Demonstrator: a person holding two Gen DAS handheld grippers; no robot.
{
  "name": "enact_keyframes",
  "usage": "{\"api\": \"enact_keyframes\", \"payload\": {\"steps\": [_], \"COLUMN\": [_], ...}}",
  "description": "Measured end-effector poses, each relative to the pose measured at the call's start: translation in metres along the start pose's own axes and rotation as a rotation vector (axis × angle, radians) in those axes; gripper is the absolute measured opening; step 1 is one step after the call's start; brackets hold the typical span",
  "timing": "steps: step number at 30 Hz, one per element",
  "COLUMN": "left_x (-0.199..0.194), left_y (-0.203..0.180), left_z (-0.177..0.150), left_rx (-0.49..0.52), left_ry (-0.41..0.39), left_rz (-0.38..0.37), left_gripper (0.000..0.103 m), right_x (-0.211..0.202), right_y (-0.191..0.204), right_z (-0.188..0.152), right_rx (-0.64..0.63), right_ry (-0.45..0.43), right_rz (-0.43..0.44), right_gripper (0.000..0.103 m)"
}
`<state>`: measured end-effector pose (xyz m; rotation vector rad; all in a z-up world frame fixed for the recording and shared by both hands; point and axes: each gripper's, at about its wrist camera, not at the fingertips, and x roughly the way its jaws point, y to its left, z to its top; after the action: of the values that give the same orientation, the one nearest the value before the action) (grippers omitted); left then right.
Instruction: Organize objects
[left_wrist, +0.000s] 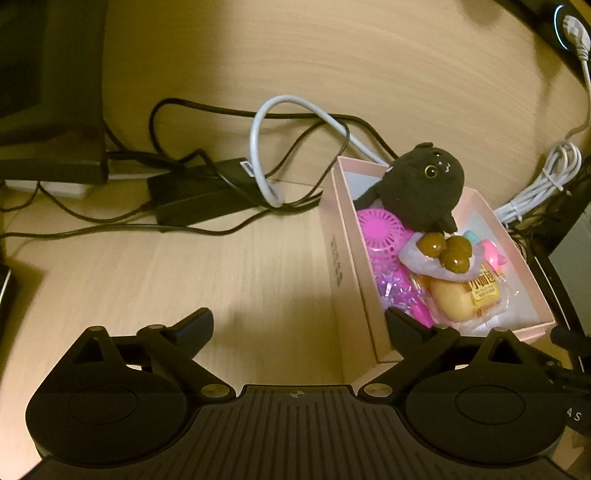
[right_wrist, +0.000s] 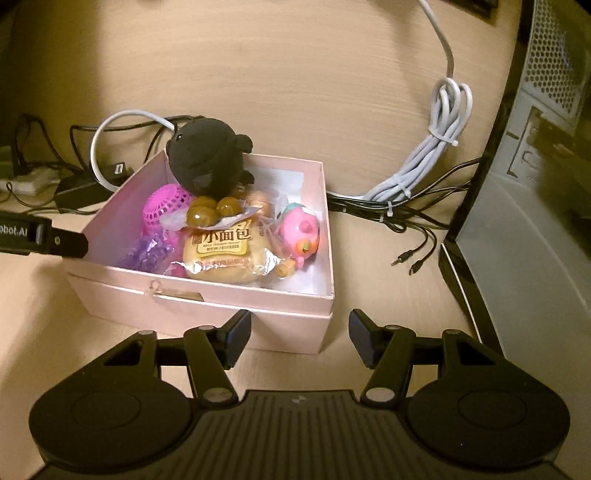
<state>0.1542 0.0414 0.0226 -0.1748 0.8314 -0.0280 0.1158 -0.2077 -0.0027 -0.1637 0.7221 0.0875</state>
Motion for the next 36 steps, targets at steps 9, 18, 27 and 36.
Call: {"api": "enact_keyframes", "payload": {"steps": [9,18,27,36], "left_x": [-0.05,-0.077,-0.083,-0.075], "left_y": [-0.001,-0.01,-0.023,-0.034], "left_z": [-0.018,-0.104,-0.146,-0.156], "left_rx": [0.023,0.114,0.046,0.048], "left_ry": [-0.138,-0.003,-0.041,-0.12], "left_rz": [-0.036,-0.122,-0.033,0.032], "left_gripper": [0.099,0.099,0.099,0.099], "right_x": [-0.038,-0.079,-0.08,-0.069], "right_y": [-0.016,-0.001,0.0,-0.01], "right_z": [-0.027,-0.089,-0.12,-0.121], "right_rx": [0.109,0.167,0.121,0.15], "right_ry": [0.024,0.116,0.13,0.058], "right_rz": [-0.07,-0.097,0.008,0.041], "right_gripper": [0.097,0.103,0.103,0.103]}}
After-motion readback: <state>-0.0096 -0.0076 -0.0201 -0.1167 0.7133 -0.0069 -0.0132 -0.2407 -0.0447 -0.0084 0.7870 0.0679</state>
